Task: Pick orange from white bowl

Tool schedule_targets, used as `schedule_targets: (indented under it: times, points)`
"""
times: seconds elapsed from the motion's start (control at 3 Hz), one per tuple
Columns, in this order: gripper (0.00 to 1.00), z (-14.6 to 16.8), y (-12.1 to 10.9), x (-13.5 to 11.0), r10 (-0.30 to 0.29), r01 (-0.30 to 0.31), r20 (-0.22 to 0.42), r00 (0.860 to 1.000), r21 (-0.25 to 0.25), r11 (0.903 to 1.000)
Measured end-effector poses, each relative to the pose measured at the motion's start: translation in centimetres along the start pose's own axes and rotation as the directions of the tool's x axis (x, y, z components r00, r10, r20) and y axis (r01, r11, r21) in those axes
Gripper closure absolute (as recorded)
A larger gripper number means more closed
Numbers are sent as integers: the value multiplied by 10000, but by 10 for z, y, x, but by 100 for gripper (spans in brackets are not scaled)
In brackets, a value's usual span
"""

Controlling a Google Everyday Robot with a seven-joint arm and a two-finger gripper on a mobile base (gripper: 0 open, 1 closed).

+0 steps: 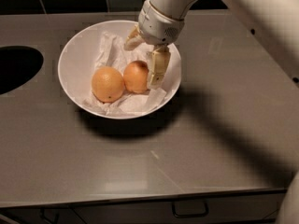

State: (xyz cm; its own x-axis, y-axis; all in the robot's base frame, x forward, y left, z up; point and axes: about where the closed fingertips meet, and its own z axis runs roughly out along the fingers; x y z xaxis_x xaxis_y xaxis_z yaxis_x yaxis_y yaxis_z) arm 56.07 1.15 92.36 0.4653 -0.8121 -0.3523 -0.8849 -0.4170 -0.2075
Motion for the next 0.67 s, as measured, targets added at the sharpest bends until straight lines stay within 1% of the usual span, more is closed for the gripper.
schedule_targets:
  times: [0.33,0.67]
  points:
    - [23,3,-5,1,-46,46,101,9999,-27,10000]
    - [23,7,-12,0,-147,147,54,9999,-157,9998]
